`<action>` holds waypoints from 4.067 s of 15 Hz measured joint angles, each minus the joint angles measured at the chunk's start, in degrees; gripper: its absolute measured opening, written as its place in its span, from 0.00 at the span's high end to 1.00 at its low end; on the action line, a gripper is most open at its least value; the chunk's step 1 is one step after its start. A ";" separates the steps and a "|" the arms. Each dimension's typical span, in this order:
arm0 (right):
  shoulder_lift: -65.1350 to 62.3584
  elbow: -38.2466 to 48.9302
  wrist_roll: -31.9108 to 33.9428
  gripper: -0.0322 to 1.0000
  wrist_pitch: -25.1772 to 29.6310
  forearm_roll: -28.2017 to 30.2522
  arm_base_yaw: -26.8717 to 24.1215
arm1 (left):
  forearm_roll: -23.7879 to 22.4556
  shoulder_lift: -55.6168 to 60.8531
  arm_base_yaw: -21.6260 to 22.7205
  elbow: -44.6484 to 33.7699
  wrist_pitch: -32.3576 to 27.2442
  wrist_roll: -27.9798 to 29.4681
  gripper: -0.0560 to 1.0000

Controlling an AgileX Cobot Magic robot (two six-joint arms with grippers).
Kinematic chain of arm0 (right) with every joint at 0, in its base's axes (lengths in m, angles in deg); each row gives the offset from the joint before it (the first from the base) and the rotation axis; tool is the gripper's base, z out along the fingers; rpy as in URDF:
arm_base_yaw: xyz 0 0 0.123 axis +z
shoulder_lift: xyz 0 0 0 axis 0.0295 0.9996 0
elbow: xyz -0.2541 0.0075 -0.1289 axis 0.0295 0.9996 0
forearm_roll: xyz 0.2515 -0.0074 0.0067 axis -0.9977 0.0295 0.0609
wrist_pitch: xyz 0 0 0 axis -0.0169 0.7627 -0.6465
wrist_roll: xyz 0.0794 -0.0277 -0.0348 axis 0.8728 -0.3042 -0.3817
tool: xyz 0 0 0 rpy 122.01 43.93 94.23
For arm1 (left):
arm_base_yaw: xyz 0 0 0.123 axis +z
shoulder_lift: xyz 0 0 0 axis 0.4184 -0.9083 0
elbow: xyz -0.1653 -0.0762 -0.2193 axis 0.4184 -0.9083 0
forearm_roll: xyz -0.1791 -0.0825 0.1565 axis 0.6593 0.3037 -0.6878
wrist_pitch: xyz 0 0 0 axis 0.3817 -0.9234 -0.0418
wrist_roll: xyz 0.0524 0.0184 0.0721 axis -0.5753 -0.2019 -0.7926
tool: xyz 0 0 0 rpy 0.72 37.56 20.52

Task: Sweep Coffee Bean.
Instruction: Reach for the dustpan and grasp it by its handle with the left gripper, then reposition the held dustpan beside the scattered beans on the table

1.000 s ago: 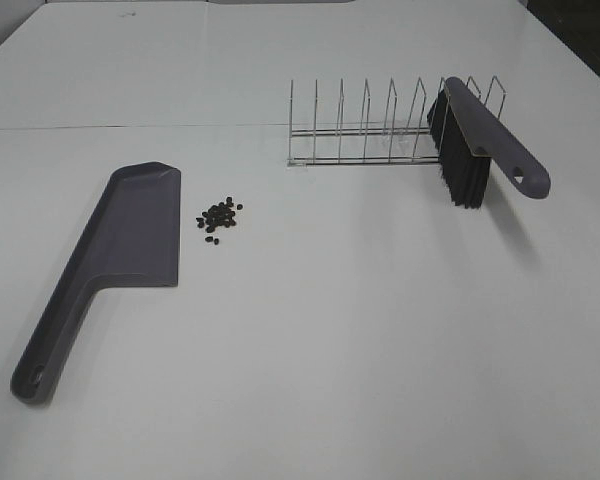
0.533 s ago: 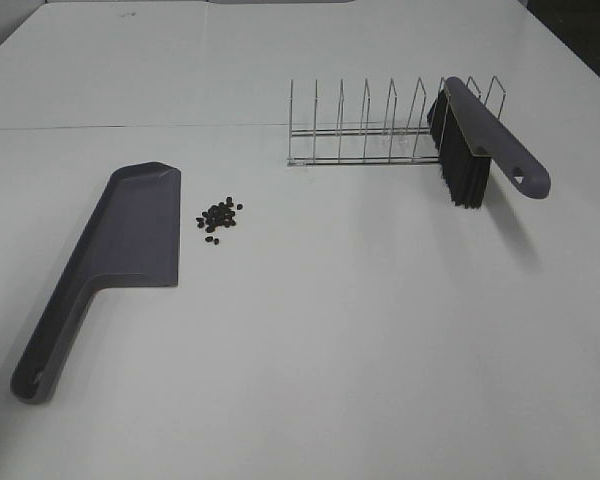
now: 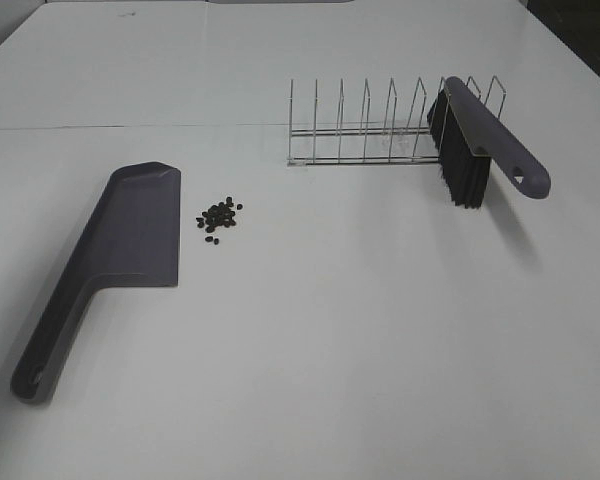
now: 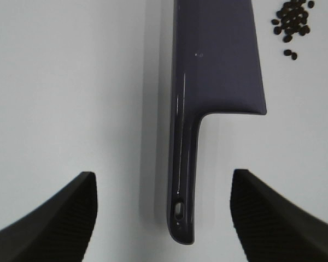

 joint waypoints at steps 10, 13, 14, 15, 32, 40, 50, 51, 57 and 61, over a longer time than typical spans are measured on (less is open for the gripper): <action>0.00 0.00 0.00 0.40 0.00 0.00 0.00 | -7.39 -18.91 -11.75 0.23 4.35 11.92 0.33; 0.00 0.00 0.00 0.40 0.00 0.00 0.00 | -7.39 -22.98 -14.32 0.23 6.07 12.95 0.33; 0.00 0.00 0.00 0.40 0.00 0.00 0.00 | -7.39 -24.92 -14.78 0.23 6.19 14.04 0.33; 0.00 0.00 0.00 0.40 0.00 0.00 0.00 | -7.79 -25.61 -14.78 0.23 6.25 14.50 0.33; 0.00 0.00 0.00 0.40 0.00 0.00 0.00 | -9.51 -30.60 -14.84 -1.43 12.43 15.76 0.47; 0.00 0.00 0.00 0.40 0.00 0.00 0.00 | -11.23 -28.71 -14.84 -1.66 11.29 18.56 0.69; 0.00 0.00 0.00 0.40 0.00 0.00 0.00 | -15.24 -18.33 -14.84 -1.83 5.73 20.40 0.69; 0.00 0.00 0.00 0.40 0.00 0.00 0.00 | -15.30 -18.33 -14.84 -1.83 5.73 20.40 0.69; 0.00 0.00 0.00 0.40 0.00 0.00 0.00 | -16.56 -18.33 -14.84 -1.83 5.96 20.34 0.69; 0.00 0.00 0.06 0.40 0.00 0.00 0.00 | -16.56 -18.33 -14.84 -1.83 5.84 20.17 0.69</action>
